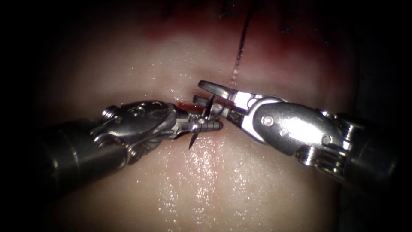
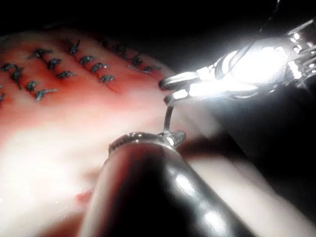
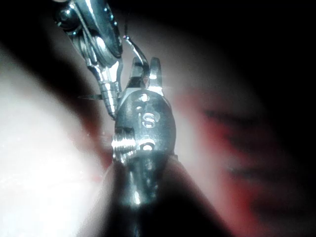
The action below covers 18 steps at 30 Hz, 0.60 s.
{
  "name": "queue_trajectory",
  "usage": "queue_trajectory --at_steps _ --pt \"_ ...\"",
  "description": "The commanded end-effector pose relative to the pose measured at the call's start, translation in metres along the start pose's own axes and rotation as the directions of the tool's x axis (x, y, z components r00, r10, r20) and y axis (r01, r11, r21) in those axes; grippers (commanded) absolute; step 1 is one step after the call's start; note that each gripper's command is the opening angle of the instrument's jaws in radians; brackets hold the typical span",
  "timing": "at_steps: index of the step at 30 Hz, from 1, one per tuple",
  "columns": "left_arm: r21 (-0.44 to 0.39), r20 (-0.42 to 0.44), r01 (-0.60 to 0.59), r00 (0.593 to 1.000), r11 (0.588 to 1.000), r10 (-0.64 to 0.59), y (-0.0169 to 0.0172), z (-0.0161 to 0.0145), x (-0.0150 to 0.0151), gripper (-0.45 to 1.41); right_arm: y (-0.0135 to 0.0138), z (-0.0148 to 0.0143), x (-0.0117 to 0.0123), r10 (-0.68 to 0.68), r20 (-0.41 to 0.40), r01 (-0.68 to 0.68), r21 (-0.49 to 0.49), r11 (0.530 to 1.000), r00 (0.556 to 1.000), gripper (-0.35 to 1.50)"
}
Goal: Wound Closure
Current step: Hand needle to right needle driver, then insert needle into skin above incision
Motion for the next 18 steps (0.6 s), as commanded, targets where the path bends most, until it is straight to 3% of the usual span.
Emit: queue_trajectory --at_steps 1,3,7,9,13,18 --pt "-0.001 -0.001 -0.003 1.0 1.0 0.003 -0.0002 0.0006 0.0004 -0.35 0.0 0.0006 -0.0004 -0.006 0.007 0.006 0.013 1.0 1.0 -0.35" --pt "0.0 -0.002 -0.002 1.0 1.0 0.002 -0.0001 0.0007 0.0004 -0.35 0.0 0.0005 -0.0004 -0.006 0.007 0.006 0.017 1.0 1.0 -0.35" --pt "-0.005 -0.058 0.002 0.998 1.0 -0.003 -0.0001 0.0008 0.0005 0.43 0.0001 0.0003 -0.0005 -0.018 0.013 0.018 0.032 0.999 1.0 -0.35" --pt "-0.011 -0.104 0.039 0.994 0.999 -0.04 0.0 0.0009 0.0004 0.65 0.0001 0.0002 -0.0005 -0.031 0.014 0.03 0.038 0.999 0.999 -0.35" --pt "-0.031 -0.192 0.008 0.981 0.999 -0.014 0.0002 0.001 -0.0006 0.73 0.0002 0.0003 -0.0006 -0.053 0.004 0.053 0.064 0.997 0.999 -0.35" --pt "-0.031 -0.187 -0.173 0.968 0.984 0.164 -0.0002 0.0012 -0.0022 0.79 0.0009 -0.0001 -0.001 -0.081 0.002 0.081 0.085 0.993 0.997 -0.35"
